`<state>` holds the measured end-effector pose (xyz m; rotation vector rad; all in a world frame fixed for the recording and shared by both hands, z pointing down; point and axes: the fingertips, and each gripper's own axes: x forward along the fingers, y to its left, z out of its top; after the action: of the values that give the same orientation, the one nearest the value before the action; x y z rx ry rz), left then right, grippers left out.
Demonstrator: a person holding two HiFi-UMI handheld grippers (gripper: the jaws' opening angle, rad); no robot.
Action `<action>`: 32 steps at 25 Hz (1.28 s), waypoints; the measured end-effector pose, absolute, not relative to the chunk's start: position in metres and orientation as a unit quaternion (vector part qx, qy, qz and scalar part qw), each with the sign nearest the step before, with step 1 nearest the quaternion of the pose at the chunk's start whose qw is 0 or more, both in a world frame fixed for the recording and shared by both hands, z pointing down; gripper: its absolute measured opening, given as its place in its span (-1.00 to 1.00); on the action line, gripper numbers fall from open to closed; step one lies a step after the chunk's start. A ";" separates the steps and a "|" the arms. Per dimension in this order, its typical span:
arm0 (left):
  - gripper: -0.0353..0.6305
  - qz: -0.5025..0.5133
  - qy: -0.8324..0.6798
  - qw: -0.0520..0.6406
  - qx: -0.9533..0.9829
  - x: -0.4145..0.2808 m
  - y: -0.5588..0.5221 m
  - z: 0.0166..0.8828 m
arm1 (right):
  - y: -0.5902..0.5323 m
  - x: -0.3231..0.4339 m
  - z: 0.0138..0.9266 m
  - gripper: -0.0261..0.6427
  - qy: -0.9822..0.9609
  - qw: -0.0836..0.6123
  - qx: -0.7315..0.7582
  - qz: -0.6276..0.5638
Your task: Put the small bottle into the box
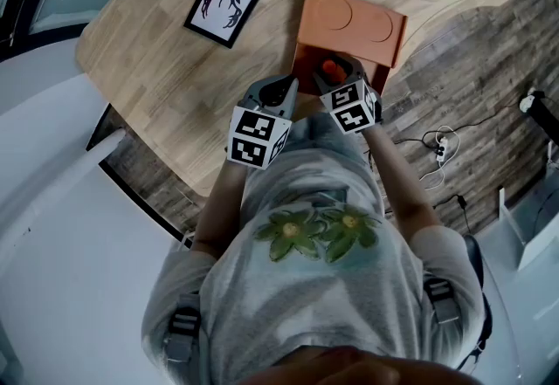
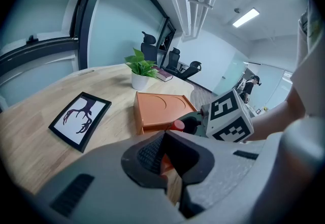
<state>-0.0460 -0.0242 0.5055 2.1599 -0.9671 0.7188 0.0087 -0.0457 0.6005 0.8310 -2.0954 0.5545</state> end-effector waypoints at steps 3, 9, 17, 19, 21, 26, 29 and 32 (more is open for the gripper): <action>-0.87 0.275 -0.369 0.328 0.825 -0.046 -0.024 0.505 | -0.045 0.009 0.602 -0.25 -0.827 0.402 0.327 0.218; -0.87 0.277 -0.366 0.328 0.826 -0.045 -0.023 0.506 | -0.045 0.009 0.603 -0.25 -0.827 0.404 0.325 0.218; -0.87 0.277 -0.363 0.327 0.827 -0.045 -0.022 0.505 | -0.044 0.008 0.603 -0.25 -0.828 0.409 0.322 0.210; -0.87 0.278 -0.363 0.326 0.827 -0.045 -0.021 0.505 | -0.044 0.007 0.604 -0.25 -0.828 0.410 0.321 0.207; -0.87 0.277 -0.363 0.326 0.828 -0.045 -0.021 0.505 | -0.044 0.007 0.604 -0.25 -0.828 0.412 0.321 0.205; -0.87 0.278 -0.362 0.326 0.828 -0.046 -0.020 0.505 | -0.043 0.007 0.605 -0.25 -0.828 0.416 0.321 0.195; -0.87 0.278 -0.361 0.324 0.829 -0.045 -0.019 0.504 | -0.043 0.007 0.604 -0.25 -0.828 0.416 0.321 0.195; -0.87 0.277 -0.361 0.322 0.830 -0.044 -0.018 0.504 | -0.043 0.006 0.604 -0.25 -0.828 0.418 0.320 0.192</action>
<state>-0.0442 -0.0183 0.5035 2.1795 -0.9476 0.7273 0.0063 -0.0429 0.6044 0.8038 -2.0764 0.4818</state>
